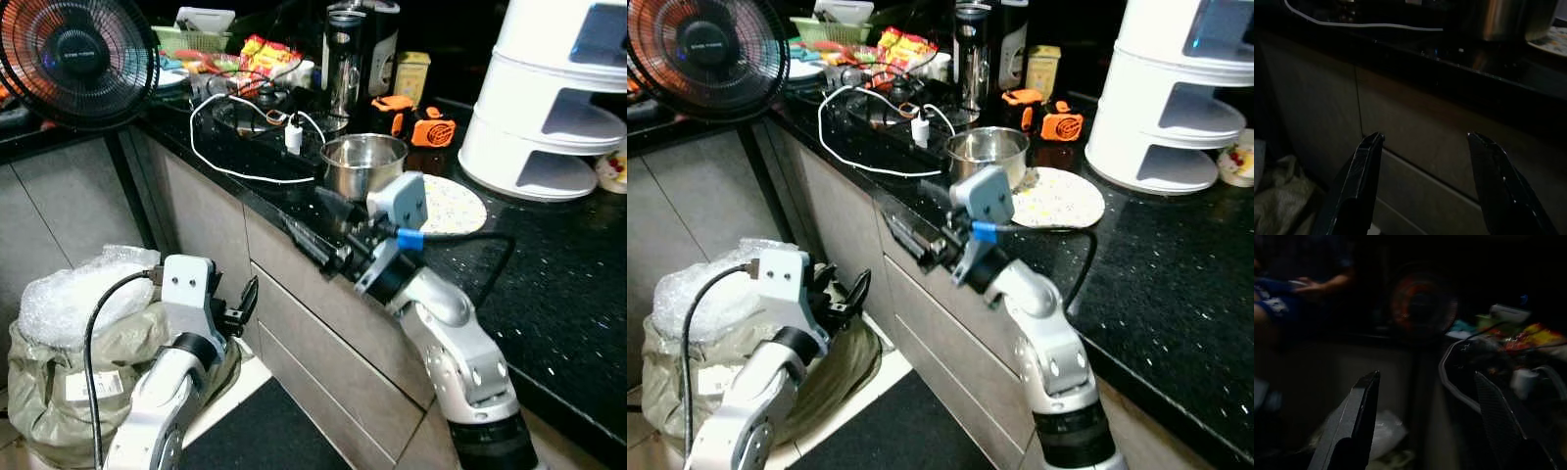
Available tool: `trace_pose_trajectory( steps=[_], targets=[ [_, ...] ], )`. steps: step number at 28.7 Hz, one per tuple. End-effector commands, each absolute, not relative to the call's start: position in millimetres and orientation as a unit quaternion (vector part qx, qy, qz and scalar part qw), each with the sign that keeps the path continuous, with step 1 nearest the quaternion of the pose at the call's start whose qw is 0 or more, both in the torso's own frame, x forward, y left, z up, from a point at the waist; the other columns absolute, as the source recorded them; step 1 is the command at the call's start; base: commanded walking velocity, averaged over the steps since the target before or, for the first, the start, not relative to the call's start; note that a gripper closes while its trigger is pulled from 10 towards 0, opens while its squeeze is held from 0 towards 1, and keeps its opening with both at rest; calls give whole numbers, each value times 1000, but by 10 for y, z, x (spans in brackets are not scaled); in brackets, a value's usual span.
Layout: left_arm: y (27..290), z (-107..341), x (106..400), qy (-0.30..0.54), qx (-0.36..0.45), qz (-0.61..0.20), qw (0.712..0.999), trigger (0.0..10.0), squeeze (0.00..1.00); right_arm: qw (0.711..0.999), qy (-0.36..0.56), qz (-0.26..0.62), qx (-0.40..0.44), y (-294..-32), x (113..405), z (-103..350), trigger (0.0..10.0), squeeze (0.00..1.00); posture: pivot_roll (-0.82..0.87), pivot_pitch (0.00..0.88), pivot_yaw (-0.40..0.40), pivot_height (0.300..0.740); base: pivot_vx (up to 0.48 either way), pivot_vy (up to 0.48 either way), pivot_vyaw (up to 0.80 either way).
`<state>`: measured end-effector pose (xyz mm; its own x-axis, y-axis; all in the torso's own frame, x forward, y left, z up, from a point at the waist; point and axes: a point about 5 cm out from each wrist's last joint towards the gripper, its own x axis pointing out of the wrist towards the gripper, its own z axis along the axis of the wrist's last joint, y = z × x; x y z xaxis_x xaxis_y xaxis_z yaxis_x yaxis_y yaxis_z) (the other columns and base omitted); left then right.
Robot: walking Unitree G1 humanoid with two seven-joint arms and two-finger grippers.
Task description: Kitchen organization
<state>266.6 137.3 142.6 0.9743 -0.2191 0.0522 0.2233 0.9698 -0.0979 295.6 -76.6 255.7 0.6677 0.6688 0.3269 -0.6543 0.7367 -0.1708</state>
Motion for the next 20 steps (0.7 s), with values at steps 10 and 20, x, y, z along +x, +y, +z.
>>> trace_pose_trajectory(
  steps=[10, 20],
  targets=[
    [1327, 1397, 2679, -17, -50, -115, 992, 10000, 0, 928, -99, 298, -203, -723, 3151, 2675, 10000, 0, 17, 0, 0, 740, 340, 0, 0],
    [1326, 1414, 2674, -20, -53, -114, 992, 10000, 0, 911, -64, 311, -263, -727, 3158, 2640, 10000, 0, 25, 0, -5, 740, 335, 0, 0]
  ],
)
